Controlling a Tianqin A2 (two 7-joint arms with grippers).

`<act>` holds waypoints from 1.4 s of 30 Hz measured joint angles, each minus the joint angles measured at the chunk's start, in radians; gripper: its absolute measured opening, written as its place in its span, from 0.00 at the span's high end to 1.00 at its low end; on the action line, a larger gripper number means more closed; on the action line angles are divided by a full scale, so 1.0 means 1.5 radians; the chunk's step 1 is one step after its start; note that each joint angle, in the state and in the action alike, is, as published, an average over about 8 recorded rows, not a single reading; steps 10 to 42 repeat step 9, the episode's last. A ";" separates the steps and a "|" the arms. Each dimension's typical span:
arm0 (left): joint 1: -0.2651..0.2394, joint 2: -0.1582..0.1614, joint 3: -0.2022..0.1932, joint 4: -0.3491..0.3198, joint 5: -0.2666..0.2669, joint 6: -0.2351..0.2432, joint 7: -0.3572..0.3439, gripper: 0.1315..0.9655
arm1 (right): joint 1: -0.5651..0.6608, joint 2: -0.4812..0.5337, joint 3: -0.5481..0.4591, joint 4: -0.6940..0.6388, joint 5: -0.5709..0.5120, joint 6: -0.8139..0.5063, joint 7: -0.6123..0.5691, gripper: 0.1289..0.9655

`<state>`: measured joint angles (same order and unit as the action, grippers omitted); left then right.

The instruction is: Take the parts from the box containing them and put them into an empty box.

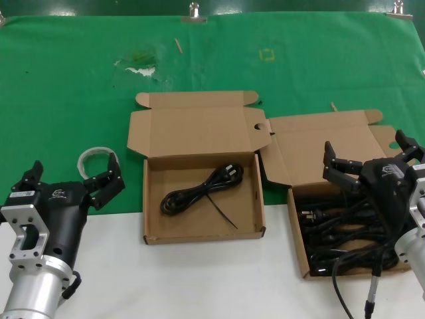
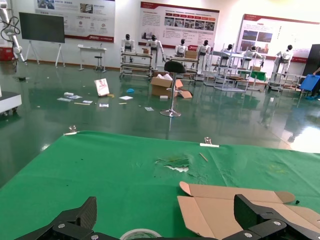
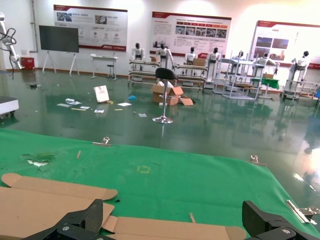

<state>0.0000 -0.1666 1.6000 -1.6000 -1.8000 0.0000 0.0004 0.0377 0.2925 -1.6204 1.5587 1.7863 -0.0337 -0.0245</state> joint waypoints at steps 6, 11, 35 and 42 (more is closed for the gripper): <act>0.000 0.000 0.000 0.000 0.000 0.000 0.000 0.00 | 0.000 0.000 0.000 0.000 0.000 0.000 0.000 0.00; 0.000 0.000 0.000 0.000 0.000 0.000 0.000 0.00 | 0.000 0.000 0.000 0.000 0.000 0.000 0.000 0.00; 0.000 0.000 0.000 0.000 0.000 0.000 0.000 0.00 | 0.000 0.000 0.000 0.000 0.000 0.000 0.000 0.00; 0.000 0.000 0.000 0.000 0.000 0.000 0.000 0.00 | 0.000 0.000 0.000 0.000 0.000 0.000 0.000 0.00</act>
